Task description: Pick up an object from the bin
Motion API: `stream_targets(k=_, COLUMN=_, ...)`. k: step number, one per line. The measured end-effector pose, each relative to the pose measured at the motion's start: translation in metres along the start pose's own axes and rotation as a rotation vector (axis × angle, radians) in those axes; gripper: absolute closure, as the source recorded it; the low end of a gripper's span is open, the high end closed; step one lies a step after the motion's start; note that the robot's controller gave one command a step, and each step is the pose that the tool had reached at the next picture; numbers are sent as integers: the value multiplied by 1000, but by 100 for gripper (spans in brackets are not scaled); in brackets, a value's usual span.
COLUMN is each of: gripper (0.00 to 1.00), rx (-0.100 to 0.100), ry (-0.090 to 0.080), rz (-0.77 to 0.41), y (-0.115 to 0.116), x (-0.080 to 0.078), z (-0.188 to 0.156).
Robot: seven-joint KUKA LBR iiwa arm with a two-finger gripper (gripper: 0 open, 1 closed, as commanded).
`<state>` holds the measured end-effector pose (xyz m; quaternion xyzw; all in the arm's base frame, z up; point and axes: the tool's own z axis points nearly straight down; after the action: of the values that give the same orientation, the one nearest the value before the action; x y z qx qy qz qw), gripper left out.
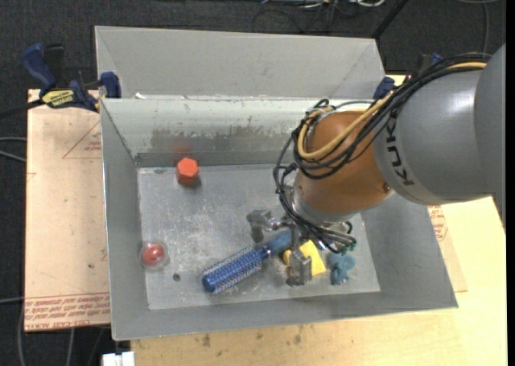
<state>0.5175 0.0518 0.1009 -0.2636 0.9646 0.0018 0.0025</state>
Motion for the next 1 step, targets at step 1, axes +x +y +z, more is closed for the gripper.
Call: stream_targets(k=1, gripper=0, rx=1, ry=4, rz=56, y=-3, x=3, z=1)
